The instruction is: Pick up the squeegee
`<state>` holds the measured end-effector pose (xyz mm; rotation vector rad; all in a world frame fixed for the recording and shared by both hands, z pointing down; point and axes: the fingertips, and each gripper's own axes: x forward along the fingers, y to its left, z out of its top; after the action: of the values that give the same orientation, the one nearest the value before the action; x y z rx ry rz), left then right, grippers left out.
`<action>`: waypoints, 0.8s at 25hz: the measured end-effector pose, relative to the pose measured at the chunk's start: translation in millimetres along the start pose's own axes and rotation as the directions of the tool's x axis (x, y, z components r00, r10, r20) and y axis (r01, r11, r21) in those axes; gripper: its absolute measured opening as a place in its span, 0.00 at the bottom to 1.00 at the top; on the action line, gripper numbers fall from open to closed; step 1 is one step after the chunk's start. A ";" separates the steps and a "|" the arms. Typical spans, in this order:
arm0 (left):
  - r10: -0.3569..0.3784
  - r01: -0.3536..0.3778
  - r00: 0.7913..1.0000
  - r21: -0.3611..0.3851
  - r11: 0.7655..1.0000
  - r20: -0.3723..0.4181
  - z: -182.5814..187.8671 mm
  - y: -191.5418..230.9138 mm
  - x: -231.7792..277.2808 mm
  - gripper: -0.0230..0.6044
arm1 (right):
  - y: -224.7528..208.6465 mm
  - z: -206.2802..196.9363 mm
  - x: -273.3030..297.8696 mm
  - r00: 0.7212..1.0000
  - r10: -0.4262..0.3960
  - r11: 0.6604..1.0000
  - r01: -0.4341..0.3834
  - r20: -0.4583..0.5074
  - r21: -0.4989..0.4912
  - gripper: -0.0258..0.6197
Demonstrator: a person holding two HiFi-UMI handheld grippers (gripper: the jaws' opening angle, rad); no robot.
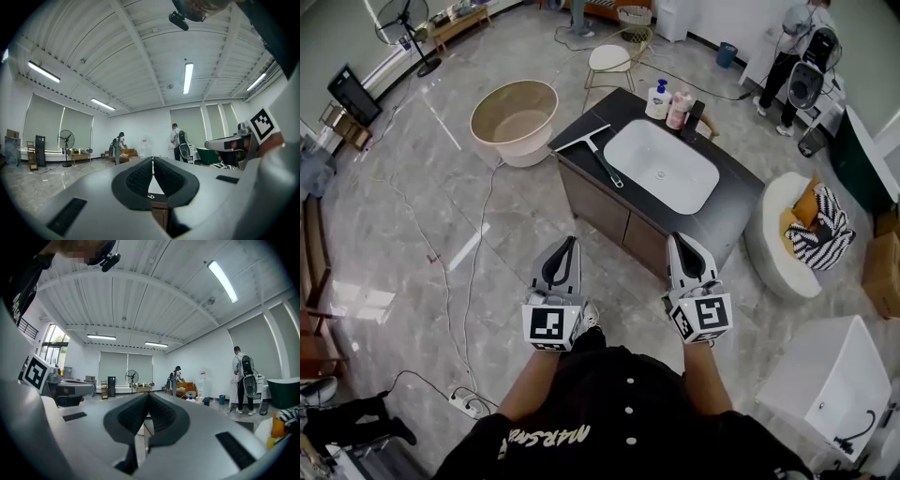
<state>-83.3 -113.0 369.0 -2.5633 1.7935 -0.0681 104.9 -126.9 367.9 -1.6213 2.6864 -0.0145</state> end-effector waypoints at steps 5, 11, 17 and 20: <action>-0.018 0.018 1.000 0.000 1.000 0.006 3.7 42.2 43.9 0.07 | -1.8 4.7 61.1 1.000 -0.013 1.000 0.013 0.004 -0.016 0.04; -0.043 0.043 0.999 -0.006 0.999 0.004 4.1 80.2 77.5 0.07 | 0.4 7.0 112.1 1.000 -0.015 0.999 0.015 -0.003 -0.051 0.04; -0.066 0.066 0.998 -0.018 0.998 -0.024 -8.4 92.4 107.6 0.07 | -9.1 -6.0 140.3 0.999 -0.024 0.999 0.022 -0.041 -0.040 0.04; -0.071 0.071 0.997 -0.024 0.997 -0.034 -13.5 95.5 122.8 0.07 | -17.3 -12.6 155.5 0.998 -0.020 0.999 0.018 -0.057 -0.036 0.04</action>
<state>-131.5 -260.9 382.7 -2.6577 1.7239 -0.0949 47.6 -272.5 380.9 -1.6820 2.7284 -0.0144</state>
